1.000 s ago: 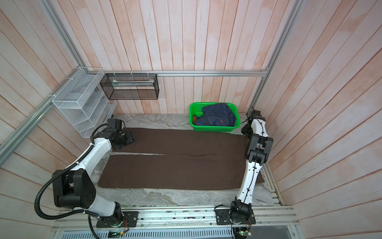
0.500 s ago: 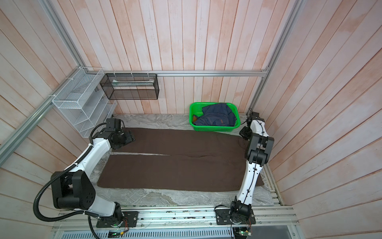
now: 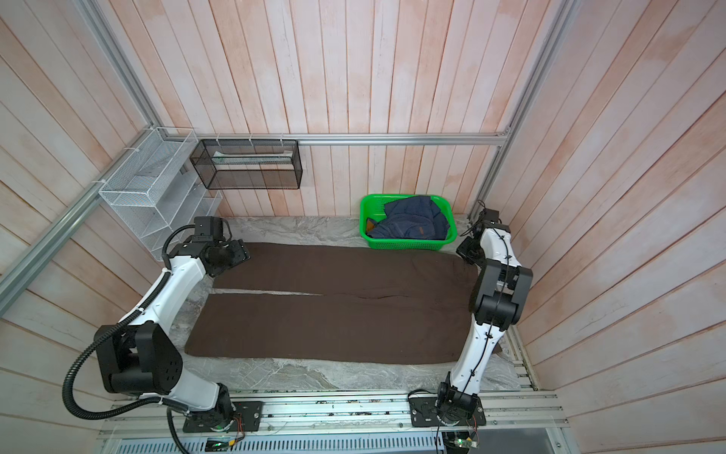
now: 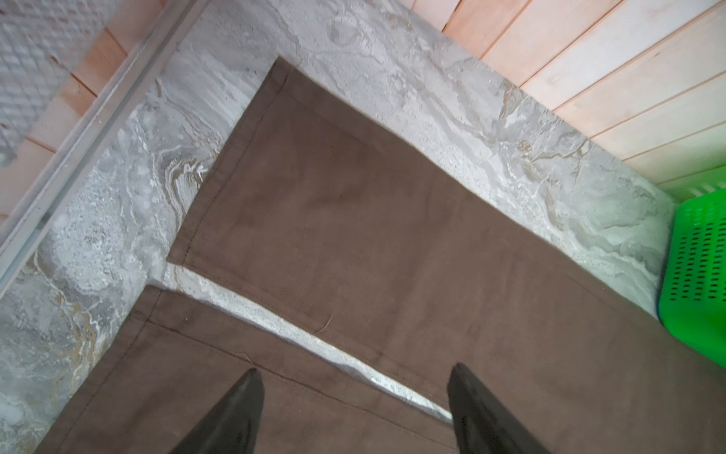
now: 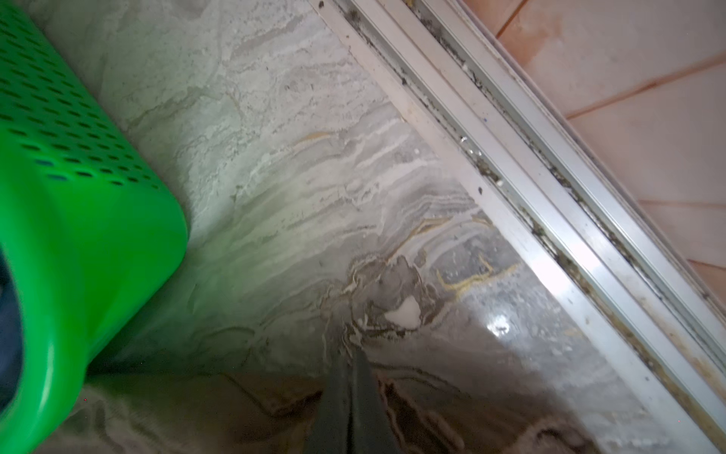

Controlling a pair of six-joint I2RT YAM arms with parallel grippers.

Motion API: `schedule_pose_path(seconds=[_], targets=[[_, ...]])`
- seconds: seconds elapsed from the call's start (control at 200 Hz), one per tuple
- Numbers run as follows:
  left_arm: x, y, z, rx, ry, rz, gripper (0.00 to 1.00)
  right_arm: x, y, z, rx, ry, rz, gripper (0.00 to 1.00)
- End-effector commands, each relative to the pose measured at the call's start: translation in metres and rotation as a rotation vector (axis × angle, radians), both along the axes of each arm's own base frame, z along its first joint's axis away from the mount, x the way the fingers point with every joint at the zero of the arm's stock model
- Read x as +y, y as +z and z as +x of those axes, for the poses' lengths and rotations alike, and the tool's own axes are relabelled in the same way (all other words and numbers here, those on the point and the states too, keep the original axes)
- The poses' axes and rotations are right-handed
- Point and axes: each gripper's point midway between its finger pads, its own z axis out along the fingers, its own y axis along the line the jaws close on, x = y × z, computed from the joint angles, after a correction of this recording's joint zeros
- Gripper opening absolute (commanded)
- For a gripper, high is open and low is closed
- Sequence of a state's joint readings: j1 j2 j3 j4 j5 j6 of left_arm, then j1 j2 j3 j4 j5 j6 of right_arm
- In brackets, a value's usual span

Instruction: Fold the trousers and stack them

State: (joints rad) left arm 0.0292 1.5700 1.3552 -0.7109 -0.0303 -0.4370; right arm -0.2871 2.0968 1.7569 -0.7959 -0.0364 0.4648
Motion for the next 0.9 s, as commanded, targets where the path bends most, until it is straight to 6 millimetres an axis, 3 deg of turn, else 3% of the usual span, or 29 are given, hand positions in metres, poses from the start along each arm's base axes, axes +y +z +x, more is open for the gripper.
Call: schedule_pose_path(seconds=[0.0, 0.31, 0.635, 0.895], targets=[[0.008, -0.007, 0.015, 0.037, 0.015, 0.023, 0.79, 0.01, -0.006, -0.007, -0.001, 0.006, 0.011, 0.0], [0.017, -0.031, 0.078, 0.092, 0.066, 0.035, 0.8, 0.024, -0.011, -0.027, -0.025, 0.01, 0.012, 0.0], [0.058, -0.063, 0.147, 0.164, 0.162, 0.191, 0.77, 0.043, -0.003, -0.024, -0.08, 0.038, 0.048, 0.0], [0.091, -0.102, 0.16, 0.219, 0.215, 0.199, 0.77, 0.007, -0.002, -0.042, -0.097, -0.094, 0.01, 0.0]])
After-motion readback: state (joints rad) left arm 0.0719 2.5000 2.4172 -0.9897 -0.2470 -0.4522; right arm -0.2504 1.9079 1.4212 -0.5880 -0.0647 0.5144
